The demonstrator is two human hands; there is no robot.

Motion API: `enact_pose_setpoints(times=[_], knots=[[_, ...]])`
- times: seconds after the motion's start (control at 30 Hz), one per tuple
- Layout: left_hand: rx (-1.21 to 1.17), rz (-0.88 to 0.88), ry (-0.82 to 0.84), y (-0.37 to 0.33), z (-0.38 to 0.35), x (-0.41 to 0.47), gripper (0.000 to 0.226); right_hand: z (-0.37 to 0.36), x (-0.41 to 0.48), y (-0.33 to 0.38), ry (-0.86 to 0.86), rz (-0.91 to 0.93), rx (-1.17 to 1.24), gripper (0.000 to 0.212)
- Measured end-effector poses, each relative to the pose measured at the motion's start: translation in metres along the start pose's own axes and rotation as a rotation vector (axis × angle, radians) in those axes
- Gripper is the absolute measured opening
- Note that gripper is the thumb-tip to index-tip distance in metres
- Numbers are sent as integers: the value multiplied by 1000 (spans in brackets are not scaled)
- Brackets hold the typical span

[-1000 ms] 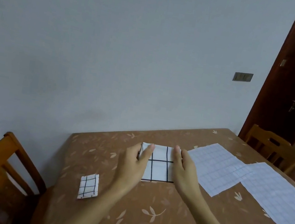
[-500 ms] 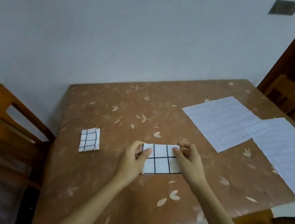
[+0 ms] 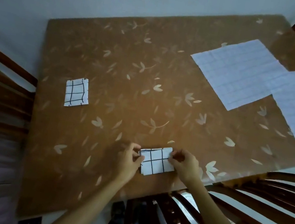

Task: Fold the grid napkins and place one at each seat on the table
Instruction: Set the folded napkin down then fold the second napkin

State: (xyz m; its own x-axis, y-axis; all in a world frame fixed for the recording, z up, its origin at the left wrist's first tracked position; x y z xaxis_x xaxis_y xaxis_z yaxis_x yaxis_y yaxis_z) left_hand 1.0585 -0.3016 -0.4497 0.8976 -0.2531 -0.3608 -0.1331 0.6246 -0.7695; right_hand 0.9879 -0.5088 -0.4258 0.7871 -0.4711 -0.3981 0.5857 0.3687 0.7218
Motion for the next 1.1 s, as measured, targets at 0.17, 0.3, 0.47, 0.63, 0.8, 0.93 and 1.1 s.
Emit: enact_pose_setpoints(times=[0.17,0.3,0.47,0.63,0.8,0.93,1.1], knots=[[22,29,-106,-8,-8,-5,29,-10,6,-17,-44,84,-109,12],[69,-31,-130,-14,-3,-9,30,-9,3,-15,-41,151,-155,12],[117,-110,-130,-26,17,-11,19,4,-10,4,-77,220,-200,13],[196,-172,-46,-48,40,-20,17,18,-33,34,-83,271,-190,17],[274,-195,87,-70,58,-40,19,36,-68,53,-127,243,-200,23],[331,-292,126,-91,66,-55,21,52,-93,60,-169,244,-192,28],[339,-376,169,-116,52,-77,21,76,-126,55,-224,277,-201,29]])
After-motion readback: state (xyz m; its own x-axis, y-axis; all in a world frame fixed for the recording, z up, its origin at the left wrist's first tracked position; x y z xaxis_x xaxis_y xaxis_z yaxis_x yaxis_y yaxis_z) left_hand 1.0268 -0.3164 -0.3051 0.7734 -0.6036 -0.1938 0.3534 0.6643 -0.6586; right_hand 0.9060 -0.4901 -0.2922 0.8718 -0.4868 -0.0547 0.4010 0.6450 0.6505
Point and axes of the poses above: each hand's wrist, its own x-axis towards the middle knuckle, its own z-axis out of the back of the hand, y = z × x, the point moved 4 cm from there along x, towards the middle knuckle
